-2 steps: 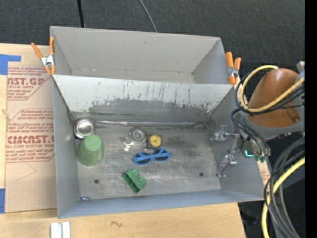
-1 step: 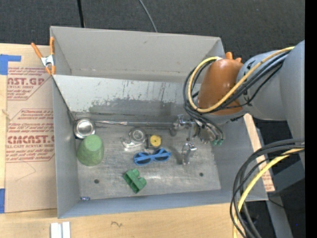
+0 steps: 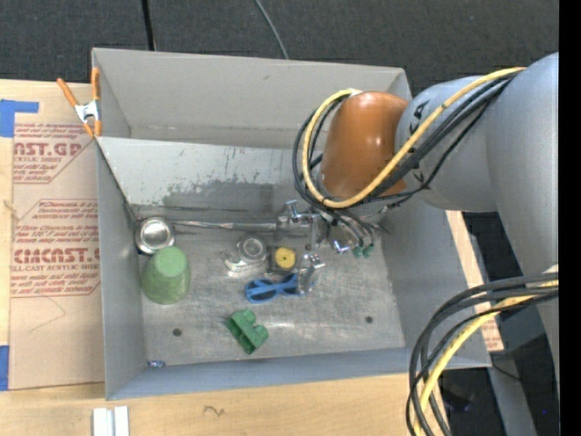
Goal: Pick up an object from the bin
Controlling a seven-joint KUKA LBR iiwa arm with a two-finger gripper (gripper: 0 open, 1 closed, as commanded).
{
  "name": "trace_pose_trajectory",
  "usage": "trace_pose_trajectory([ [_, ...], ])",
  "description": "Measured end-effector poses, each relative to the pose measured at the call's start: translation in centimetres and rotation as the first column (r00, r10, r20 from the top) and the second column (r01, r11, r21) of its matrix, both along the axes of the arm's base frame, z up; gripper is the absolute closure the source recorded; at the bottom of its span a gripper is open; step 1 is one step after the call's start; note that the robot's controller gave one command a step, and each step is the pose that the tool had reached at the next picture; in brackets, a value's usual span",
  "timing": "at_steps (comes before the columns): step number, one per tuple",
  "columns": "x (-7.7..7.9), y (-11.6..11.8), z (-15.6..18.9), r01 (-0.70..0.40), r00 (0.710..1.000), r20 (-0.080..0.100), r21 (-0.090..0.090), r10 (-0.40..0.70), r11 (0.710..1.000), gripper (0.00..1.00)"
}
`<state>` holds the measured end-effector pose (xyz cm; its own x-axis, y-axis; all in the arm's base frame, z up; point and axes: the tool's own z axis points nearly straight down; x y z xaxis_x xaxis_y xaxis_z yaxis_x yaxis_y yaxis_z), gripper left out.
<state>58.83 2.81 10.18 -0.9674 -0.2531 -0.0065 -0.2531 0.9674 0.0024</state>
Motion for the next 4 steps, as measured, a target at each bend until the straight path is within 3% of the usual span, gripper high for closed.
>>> trace_pose_trajectory([
  [1, -0.4, 3.2, -0.2, -0.036, 0.999, -0.004, -0.002, 0.036, 0.999, 0.0],
  [2, -0.2, 3.5, -2.2, -0.077, 0.997, 0.027, -0.007, 0.077, 0.997, 0.0],
  [3, 0.2, 3.5, -1.8, -0.075, 0.997, 0.008, -0.005, 0.075, 0.997, 0.0],
  [4, 0.2, 3.6, -1.8, -0.077, 0.997, 0.005, -0.004, 0.077, 0.997, 1.0],
])
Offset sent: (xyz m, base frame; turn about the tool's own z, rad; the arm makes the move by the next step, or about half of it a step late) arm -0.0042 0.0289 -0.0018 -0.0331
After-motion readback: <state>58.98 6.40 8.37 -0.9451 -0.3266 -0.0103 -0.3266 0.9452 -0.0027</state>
